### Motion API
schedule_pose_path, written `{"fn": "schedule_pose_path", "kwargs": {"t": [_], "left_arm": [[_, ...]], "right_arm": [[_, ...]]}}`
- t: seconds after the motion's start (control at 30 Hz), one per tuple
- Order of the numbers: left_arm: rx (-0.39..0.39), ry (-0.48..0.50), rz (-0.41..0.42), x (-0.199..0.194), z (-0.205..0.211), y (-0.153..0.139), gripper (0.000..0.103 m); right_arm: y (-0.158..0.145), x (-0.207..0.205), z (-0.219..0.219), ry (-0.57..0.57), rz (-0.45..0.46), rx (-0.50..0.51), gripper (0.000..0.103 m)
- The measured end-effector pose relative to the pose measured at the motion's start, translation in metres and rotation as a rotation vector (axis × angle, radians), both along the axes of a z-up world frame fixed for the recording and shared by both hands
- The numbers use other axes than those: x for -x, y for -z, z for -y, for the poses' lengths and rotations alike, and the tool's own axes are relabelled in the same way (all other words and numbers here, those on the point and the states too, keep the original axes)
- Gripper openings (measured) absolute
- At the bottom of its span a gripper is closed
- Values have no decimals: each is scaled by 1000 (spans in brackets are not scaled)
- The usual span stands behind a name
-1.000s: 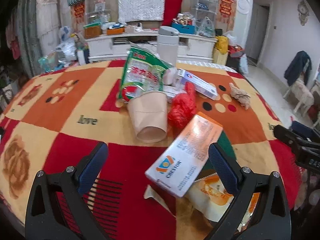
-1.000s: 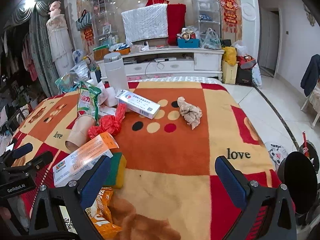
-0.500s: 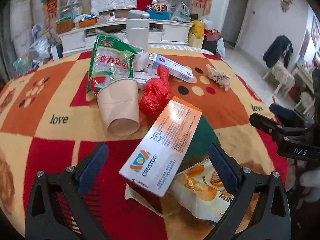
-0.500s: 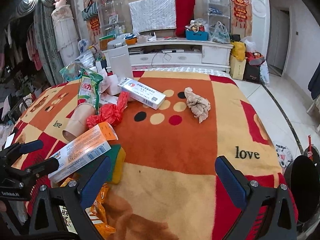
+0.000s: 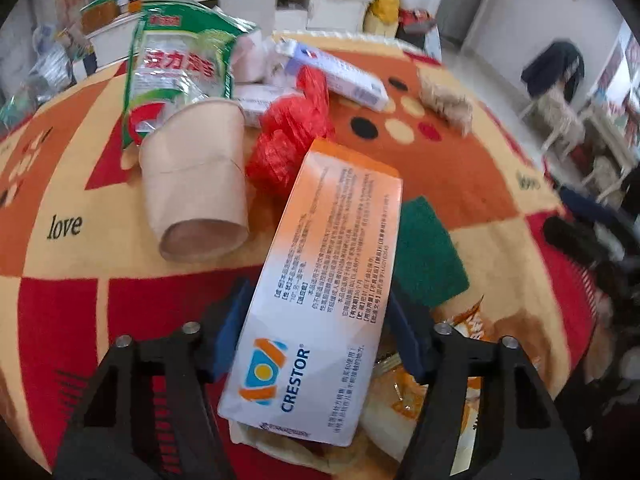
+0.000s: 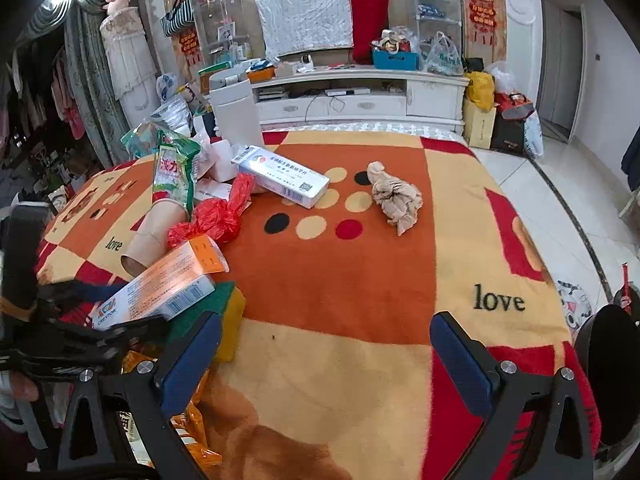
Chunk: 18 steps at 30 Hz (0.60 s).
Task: Collect trash
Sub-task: 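Grasp the white-orange Crestor box with the left tool while the right tool grasps the green sponge, then lift the Crestor box with the left tool while the right tool lifts the green sponge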
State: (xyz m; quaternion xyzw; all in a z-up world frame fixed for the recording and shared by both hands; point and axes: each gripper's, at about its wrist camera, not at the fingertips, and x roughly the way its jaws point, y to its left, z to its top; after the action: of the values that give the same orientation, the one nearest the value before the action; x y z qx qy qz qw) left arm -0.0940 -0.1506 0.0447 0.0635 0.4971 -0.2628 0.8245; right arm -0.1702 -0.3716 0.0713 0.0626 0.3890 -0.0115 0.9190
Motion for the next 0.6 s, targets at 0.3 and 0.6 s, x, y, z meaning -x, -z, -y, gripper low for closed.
{"fn": "schedule_pose_path", "kwargs": {"t": [0.3,0.6], "left_arm": [[79,-126,95,12,-58,-48,59],[60,-213,162,18,-96,-57,59]], "right_arm": [[20,-28,-31,-175,-112,-148,79],[29,-67,-101,-231,-147,-32,81]]}}
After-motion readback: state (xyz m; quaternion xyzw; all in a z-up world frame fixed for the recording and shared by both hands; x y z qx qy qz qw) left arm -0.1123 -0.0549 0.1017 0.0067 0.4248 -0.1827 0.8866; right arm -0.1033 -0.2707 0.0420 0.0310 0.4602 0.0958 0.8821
